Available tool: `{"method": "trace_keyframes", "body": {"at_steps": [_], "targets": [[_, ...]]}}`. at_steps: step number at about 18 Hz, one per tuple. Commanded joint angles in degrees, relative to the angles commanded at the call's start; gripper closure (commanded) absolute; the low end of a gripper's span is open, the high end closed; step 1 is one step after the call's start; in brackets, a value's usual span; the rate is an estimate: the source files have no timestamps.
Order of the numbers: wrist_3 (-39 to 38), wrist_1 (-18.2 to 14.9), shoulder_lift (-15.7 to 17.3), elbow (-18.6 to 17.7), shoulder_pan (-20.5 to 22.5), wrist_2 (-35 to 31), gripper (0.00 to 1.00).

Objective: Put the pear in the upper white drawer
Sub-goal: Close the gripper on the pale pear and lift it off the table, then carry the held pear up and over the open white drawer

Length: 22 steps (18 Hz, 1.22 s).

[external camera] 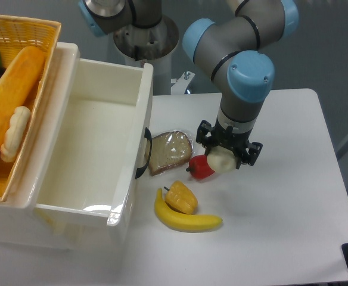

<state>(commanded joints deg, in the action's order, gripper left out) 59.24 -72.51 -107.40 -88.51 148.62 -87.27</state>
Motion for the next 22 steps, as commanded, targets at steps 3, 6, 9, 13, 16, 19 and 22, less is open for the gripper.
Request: {"method": "trace_keyframes", "body": {"at_steps": [3, 6, 9, 13, 16, 19, 22], "targets": [[0.1, -0.3, 0.3, -0.1, 0.1, -0.7, 0.31], [0.0, -0.3, 0.3, 0.4, 0.3, -0.8, 0.31], [-0.3, -0.4, 0.4, 1.0, 1.1, -0.6, 0.31], [-0.8, -0.9, 1.1, 1.4, 1.5, -0.4, 0.31], [-3.4, -2.1, 2.5, 1.7, 1.4, -0.2, 0.31], [-5.3, -4.1, 4.6, 1.9, 1.3, 1.3, 0.31], [-8.3, -4.6, 6.1, 1.9, 1.2, 3.8, 0.31]]}}
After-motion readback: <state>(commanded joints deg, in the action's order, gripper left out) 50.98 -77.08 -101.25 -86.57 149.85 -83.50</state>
